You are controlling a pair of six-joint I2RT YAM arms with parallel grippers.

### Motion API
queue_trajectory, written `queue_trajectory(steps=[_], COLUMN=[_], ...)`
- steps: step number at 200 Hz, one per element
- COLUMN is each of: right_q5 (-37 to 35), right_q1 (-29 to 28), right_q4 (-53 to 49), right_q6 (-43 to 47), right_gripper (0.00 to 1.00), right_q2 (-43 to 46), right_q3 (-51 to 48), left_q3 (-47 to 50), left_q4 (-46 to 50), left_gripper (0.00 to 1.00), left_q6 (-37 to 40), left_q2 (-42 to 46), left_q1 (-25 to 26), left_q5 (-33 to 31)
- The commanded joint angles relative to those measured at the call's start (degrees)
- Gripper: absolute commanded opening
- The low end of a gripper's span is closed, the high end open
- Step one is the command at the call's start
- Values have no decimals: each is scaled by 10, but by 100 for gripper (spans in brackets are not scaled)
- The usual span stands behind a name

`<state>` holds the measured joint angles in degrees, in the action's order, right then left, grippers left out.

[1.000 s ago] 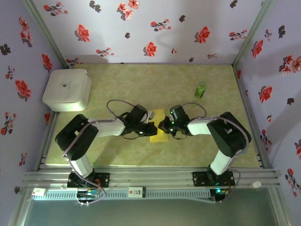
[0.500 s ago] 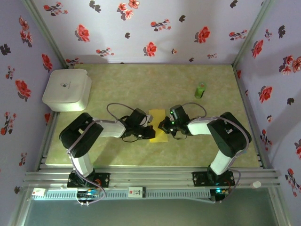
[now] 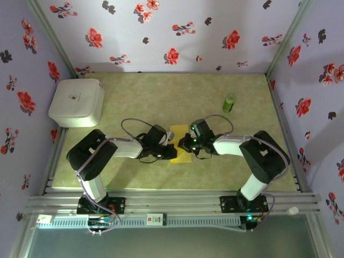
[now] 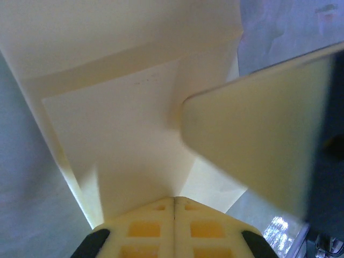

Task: Fold a paper plane with a square sheet of paper (pick it up from the middle)
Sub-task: Fold the triangle a second time at the center of the table.

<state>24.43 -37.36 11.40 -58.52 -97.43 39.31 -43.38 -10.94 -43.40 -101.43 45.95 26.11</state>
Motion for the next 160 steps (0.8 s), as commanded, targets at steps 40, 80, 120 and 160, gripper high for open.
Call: queue_trajectory(steps=[40,80,120,160], right_q5=[-27,-19,-32,-7], right_q1=[37,78,114,124], right_q4=[27,27,57,106], right_q6=[-11,-4,-8,-13], right_gripper=[0,0,0,1], right_q2=[-26,-24,-27,16], right_q3=[-46,-36,-50,-62], left_q3=[28,31,35,39], left_q4=[87,83,75,69], left_gripper=[0,0,0,0], left_q6=[6,4,0,-3], left_q2=[-11,-13,-13,-5], left_q1=[-4,-3,-3,-4], left_q5=[-27,-28,-26,-26])
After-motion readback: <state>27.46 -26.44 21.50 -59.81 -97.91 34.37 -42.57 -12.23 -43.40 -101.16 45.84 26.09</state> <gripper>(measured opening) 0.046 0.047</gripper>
